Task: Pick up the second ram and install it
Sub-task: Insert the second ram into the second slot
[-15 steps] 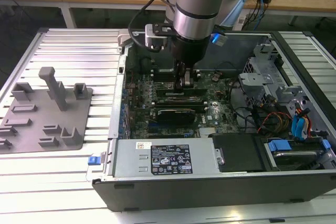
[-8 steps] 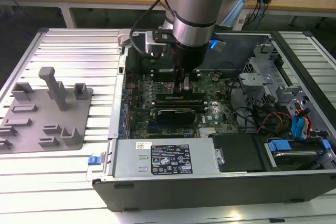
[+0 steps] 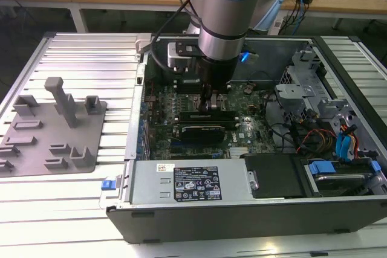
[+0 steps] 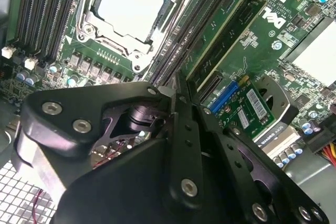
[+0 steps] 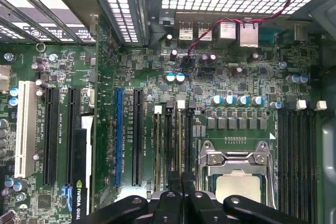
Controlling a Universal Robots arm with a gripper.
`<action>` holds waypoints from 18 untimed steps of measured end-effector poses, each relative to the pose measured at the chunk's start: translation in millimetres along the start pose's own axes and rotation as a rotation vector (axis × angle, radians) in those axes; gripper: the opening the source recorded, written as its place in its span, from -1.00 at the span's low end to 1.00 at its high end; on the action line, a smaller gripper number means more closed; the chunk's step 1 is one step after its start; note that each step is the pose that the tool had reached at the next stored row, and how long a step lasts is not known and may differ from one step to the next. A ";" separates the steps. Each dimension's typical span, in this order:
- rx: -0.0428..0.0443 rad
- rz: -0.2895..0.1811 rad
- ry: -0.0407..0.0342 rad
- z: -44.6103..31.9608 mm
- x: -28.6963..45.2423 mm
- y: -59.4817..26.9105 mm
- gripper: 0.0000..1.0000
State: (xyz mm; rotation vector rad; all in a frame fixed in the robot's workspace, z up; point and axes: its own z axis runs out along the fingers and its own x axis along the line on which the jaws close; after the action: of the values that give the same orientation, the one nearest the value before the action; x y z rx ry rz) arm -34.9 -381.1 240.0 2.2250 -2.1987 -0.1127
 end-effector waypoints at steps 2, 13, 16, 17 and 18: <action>0.0001 0.000 -0.0003 0.9 0.0 -0.1 -0.82; 0.0006 0.013 -0.0015 1.5 0.0 -0.3 -0.82; 0.0006 0.014 -0.0015 1.6 0.0 -0.3 -0.82; 0.0006 0.014 -0.0016 1.8 0.0 -0.5 -0.82; 0.0006 0.014 -0.0016 2.1 0.0 -0.9 -0.82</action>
State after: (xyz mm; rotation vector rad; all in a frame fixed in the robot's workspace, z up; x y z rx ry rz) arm -34.1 -381.0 237.8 2.2107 -2.2146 -0.1138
